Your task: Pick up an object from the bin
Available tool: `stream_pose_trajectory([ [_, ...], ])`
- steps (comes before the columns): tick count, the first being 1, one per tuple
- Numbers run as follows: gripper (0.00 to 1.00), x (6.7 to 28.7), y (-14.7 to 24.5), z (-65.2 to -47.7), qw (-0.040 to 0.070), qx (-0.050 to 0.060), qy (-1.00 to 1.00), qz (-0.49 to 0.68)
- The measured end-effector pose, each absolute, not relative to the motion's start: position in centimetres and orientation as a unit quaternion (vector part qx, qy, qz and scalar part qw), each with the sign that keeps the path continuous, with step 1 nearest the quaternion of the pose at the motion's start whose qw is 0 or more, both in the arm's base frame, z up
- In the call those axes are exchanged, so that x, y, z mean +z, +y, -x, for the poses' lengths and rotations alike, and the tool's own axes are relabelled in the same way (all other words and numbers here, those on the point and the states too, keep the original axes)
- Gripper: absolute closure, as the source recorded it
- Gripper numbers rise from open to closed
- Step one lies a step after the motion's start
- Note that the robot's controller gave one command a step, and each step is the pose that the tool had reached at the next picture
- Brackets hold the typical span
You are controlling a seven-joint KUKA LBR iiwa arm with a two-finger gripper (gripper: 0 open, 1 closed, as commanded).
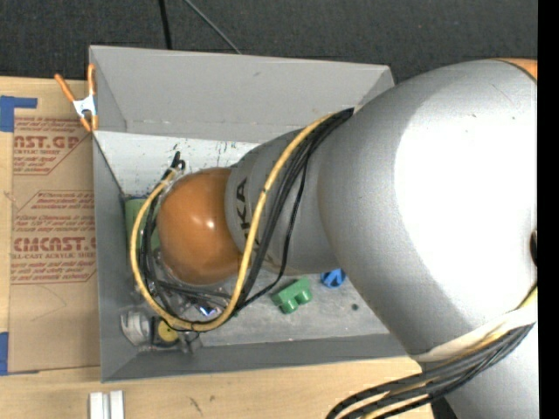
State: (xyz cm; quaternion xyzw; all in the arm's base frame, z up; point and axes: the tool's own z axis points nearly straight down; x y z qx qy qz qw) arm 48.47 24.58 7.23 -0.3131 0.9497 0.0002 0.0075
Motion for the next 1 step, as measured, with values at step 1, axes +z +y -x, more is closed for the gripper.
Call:
stream_pose_trajectory([
  [1,1.0,7.14,24.25,-48.33,0.002,-0.001,0.95,0.311],
])
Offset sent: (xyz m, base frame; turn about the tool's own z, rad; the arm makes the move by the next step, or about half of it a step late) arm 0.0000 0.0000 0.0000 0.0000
